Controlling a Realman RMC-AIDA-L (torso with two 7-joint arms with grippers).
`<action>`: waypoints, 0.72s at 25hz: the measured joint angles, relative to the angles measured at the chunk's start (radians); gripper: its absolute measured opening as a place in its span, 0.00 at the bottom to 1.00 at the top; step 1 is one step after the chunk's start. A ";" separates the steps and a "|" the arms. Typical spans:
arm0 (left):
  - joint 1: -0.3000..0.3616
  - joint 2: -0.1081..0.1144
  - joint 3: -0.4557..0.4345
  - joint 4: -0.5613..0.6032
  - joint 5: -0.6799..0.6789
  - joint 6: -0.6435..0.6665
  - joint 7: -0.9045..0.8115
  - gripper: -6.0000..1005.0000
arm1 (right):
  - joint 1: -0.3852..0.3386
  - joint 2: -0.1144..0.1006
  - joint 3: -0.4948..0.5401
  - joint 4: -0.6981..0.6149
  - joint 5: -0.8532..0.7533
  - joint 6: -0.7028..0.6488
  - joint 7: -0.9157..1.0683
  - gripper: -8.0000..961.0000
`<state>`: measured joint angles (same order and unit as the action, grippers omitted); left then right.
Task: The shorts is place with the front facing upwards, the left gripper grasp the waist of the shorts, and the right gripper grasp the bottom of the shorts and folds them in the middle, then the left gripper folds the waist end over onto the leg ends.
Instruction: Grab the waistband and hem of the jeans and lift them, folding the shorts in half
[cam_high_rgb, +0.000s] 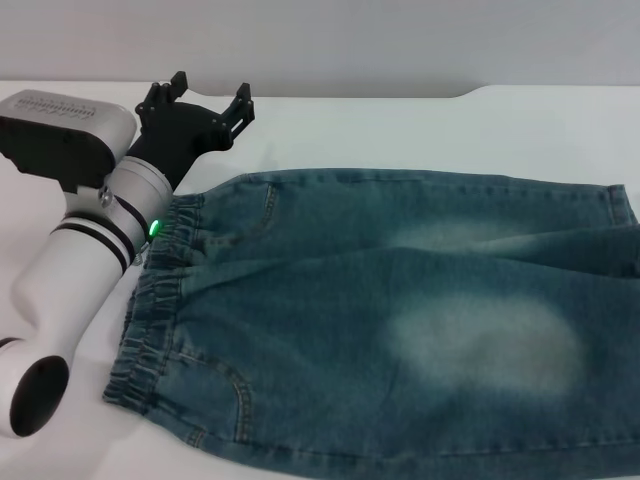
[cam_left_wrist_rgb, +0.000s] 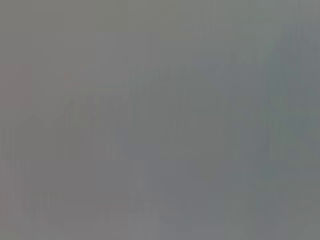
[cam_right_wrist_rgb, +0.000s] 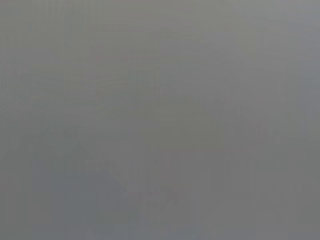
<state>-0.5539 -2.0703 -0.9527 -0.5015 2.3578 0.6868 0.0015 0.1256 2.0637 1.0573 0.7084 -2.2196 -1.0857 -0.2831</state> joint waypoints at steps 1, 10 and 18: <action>0.000 0.000 -0.001 0.000 0.000 0.002 0.000 0.82 | 0.001 0.000 -0.002 0.000 -0.001 0.003 0.007 0.84; 0.004 0.002 -0.004 -0.014 0.000 -0.004 0.000 0.81 | -0.031 -0.019 0.029 0.110 -0.065 0.109 0.022 0.84; 0.046 0.019 -0.163 -0.253 0.077 -0.277 0.070 0.81 | -0.144 -0.041 0.248 0.541 -0.105 0.590 -0.172 0.84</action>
<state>-0.5078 -2.0514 -1.1162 -0.7544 2.4345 0.4095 0.0718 -0.0180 2.0222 1.3055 1.2497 -2.3250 -0.4960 -0.4554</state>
